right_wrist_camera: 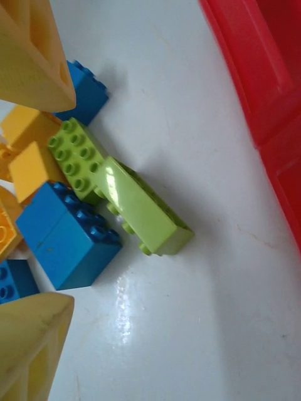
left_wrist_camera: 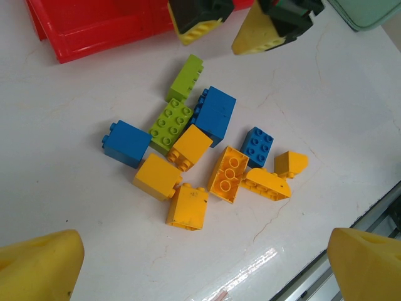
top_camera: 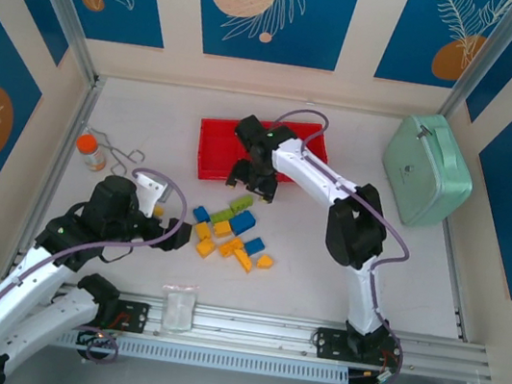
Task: Sort the legos into containers by color
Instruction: Pick up the lego from the center of the table.
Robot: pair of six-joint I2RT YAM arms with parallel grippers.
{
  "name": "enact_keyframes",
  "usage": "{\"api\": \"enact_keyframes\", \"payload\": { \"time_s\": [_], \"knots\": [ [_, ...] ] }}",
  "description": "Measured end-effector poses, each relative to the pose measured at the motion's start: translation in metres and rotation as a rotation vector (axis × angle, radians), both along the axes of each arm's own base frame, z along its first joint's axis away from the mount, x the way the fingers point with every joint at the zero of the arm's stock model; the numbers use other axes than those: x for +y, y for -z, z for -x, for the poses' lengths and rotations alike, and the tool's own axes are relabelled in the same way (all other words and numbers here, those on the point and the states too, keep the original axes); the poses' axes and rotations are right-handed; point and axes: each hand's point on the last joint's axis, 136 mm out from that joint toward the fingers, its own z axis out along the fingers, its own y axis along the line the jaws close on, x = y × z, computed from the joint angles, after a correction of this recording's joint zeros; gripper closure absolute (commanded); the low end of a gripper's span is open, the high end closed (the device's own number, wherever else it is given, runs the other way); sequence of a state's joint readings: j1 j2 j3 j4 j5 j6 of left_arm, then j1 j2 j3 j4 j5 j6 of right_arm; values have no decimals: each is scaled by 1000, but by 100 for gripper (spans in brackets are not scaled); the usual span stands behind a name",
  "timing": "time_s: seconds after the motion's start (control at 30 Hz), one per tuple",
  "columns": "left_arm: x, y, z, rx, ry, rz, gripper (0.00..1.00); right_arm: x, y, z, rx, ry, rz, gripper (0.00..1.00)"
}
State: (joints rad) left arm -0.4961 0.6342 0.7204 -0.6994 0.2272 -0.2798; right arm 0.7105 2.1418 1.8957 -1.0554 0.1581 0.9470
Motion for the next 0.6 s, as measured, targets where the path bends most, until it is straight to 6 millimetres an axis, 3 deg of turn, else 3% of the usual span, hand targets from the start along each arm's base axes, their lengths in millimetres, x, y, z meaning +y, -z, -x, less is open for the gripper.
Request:
{"api": "enact_keyframes", "payload": {
  "time_s": [0.3, 0.6],
  "knots": [
    [0, 0, 0, 0, -1, 0, 1, -6, 49, -6, 52, 48, 107, 37],
    [0, 1, 0, 3, -1, -2, 1, 0, 54, -13, 44, 74, 93, 42]
  ]
}}
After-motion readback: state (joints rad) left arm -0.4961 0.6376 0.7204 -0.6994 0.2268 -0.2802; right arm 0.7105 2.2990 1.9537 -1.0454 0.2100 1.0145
